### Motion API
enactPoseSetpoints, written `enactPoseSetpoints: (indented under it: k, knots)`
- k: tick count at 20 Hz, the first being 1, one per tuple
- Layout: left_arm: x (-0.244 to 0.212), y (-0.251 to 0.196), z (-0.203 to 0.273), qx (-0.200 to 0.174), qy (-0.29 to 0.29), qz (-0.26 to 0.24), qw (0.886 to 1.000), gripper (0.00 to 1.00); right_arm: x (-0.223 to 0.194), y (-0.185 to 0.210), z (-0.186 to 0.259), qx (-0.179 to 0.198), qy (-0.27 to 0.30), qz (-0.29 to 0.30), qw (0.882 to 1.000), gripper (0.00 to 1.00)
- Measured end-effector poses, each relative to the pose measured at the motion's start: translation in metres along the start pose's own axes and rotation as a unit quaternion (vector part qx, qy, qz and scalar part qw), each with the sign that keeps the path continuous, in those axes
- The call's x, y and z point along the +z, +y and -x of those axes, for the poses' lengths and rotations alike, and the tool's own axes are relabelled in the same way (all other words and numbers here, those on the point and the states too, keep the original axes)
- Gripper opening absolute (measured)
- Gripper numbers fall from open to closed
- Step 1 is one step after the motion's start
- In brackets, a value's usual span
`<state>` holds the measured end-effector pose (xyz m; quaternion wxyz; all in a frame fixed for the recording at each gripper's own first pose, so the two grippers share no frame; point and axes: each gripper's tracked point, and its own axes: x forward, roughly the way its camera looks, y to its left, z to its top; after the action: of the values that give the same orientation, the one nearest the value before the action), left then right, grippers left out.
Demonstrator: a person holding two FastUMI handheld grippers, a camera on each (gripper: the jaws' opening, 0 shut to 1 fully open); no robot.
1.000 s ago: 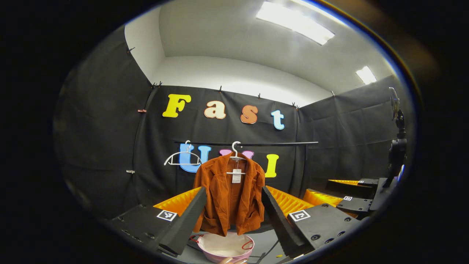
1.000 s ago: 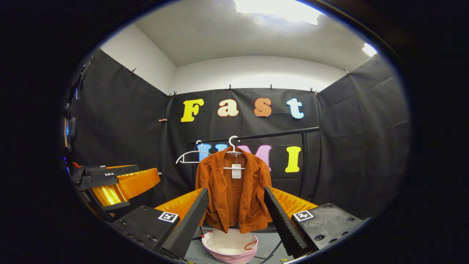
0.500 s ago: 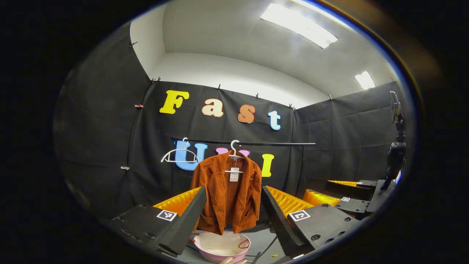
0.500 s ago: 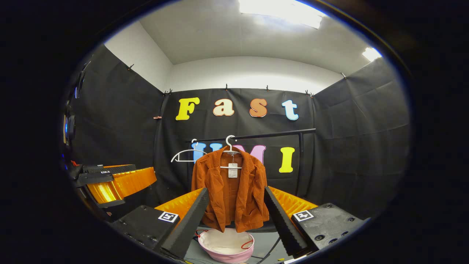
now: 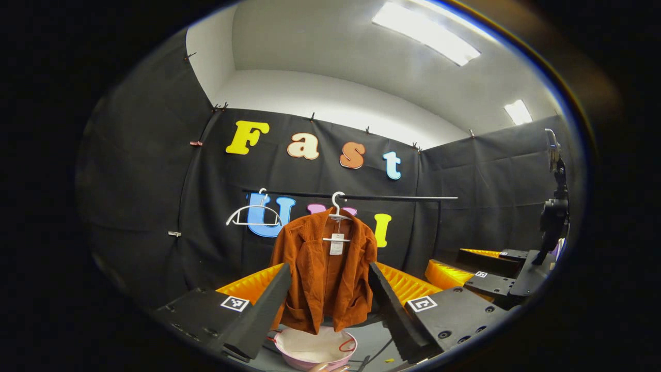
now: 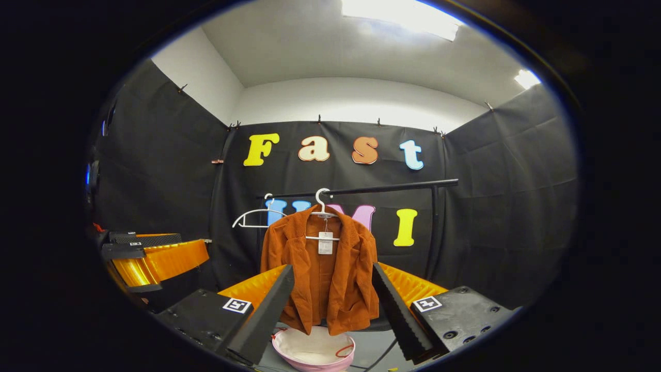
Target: Grasp the clothes on the hanger with both hands and then place them into the laundry hamper below.
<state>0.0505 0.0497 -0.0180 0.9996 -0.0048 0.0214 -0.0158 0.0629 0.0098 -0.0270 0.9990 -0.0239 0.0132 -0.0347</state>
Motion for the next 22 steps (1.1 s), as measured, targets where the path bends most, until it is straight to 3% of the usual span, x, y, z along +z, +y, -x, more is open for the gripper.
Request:
enactPoseSetpoints:
  k: [12, 22]
  knots:
    - [-0.021, 0.023, -0.185, 0.048, -0.006, -0.011, 0.999, 0.95, -0.053, -0.032, -0.192, 0.026, 0.024, -0.013, 0.999, 0.98]
    - [-0.061, 0.041, -0.292, 0.08, 0.028, -0.028, 0.996, 0.95, -0.119, -0.048, -0.317, 0.027, 0.074, -0.039, 0.996, 0.98]
